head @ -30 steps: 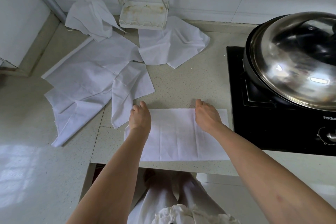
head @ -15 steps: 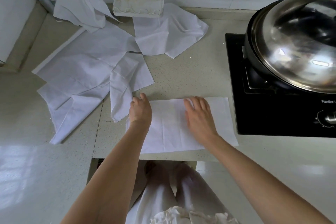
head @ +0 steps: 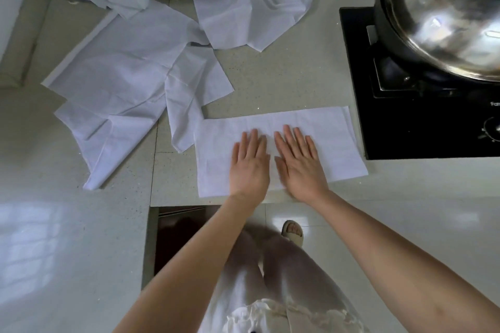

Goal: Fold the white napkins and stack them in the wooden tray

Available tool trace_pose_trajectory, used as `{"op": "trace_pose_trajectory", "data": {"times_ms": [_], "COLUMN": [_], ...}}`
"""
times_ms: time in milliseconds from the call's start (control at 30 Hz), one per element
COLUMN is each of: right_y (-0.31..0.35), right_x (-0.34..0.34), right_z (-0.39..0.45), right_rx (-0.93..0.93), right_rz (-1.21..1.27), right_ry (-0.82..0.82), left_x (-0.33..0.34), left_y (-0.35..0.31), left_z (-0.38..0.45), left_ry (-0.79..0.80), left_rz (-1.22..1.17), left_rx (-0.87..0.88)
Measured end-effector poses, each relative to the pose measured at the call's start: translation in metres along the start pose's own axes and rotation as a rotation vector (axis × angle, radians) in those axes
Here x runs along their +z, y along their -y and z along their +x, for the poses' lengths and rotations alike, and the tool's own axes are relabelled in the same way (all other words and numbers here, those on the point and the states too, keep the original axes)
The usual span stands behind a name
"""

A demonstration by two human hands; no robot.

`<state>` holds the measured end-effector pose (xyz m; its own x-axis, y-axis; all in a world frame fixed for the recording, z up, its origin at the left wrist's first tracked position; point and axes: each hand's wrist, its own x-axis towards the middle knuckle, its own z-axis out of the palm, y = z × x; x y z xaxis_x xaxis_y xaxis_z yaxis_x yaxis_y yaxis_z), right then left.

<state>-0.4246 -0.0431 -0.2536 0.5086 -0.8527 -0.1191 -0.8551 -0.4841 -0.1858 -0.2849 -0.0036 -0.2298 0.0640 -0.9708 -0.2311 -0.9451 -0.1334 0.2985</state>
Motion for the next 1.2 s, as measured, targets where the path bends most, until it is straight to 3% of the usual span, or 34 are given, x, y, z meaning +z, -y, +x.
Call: {"op": "trace_pose_trajectory", "data": {"times_ms": [133, 267, 433, 567, 700, 967, 1100, 1200], "right_y": [-0.004, -0.035, -0.065, -0.061, -0.010, -0.014, -0.012, -0.026], "right_x": [0.001, 0.000, -0.002, -0.007, -0.002, 0.012, 0.004, -0.013], "right_z": [0.000, -0.005, -0.017, -0.026, -0.023, -0.021, -0.019, -0.018], "right_rx": [-0.047, -0.172, -0.036, 0.209, -0.075, -0.130, -0.149, -0.005], "right_rz": [-0.018, -0.047, -0.043, 0.018, 0.052, -0.015, 0.171, 0.362], "right_ry": [-0.026, -0.031, -0.031, -0.105, -0.065, -0.030, -0.003, -0.161], "left_x": [0.027, 0.031, 0.030, 0.032, 0.028, 0.024, 0.007, -0.018], "left_y": [0.006, 0.006, 0.007, 0.003, 0.000, 0.045, 0.050, 0.032], "left_z": [-0.009, -0.010, -0.009, -0.011, -0.009, -0.052, -0.064, -0.046], "left_ry": [-0.144, -0.156, -0.115, -0.081, -0.084, -0.090, -0.011, -0.106], "left_rz": [0.020, 0.059, 0.111, 0.147, 0.129, 0.083, 0.147, 0.166], "left_rx": [-0.053, -0.050, -0.070, -0.115, -0.091, -0.174, -0.285, -0.160]}}
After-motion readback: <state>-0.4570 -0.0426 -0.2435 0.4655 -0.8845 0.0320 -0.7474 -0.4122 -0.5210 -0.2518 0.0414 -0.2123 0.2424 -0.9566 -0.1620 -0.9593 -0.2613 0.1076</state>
